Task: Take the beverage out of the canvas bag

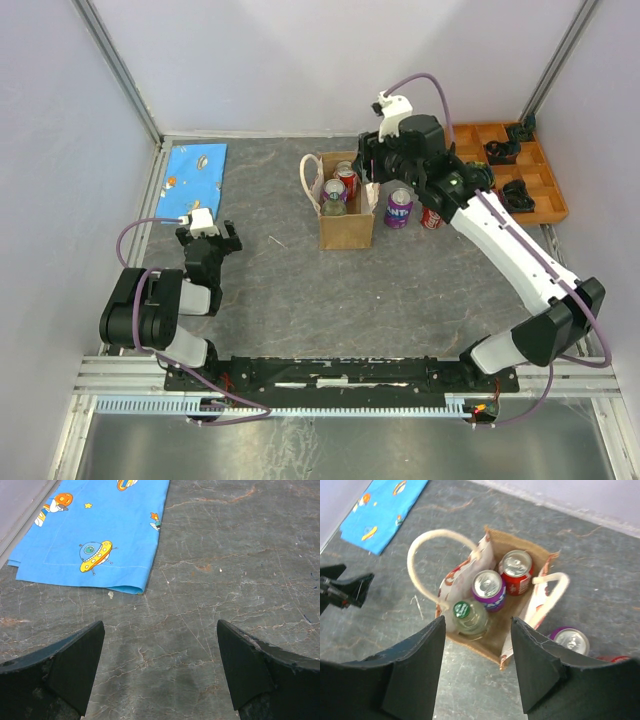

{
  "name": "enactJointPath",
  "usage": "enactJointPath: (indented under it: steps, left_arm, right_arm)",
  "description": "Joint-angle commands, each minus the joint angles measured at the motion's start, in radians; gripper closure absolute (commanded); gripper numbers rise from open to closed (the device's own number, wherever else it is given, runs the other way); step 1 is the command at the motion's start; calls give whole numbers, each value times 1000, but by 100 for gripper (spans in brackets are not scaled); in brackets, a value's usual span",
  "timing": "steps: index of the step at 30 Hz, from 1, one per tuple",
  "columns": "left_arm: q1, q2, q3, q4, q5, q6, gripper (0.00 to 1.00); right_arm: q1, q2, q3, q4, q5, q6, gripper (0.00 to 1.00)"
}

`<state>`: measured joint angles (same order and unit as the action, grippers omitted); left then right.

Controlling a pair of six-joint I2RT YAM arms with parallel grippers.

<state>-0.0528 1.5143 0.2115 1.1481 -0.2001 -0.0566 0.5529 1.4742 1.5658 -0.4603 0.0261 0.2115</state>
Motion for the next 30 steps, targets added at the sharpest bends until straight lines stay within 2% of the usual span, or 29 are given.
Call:
enactJointPath:
  steps: [1, 10, 20, 30]
  left_arm:
    - [-2, 7, 19, 41, -2, 41, 1]
    - [-3, 6, 18, 41, -2, 41, 1]
    - [-2, 7, 19, 42, -3, 41, 1]
    - [-2, 7, 19, 41, -3, 41, 1]
  right_arm:
    - [30, 28, -62, 80, -112, -47, 37]
    - [48, 118, -147, 185, -227, -75, 33]
    - [49, 209, -174, 296, -177, -84, 24]
    - [50, 292, -153, 329, -126, -80, 24]
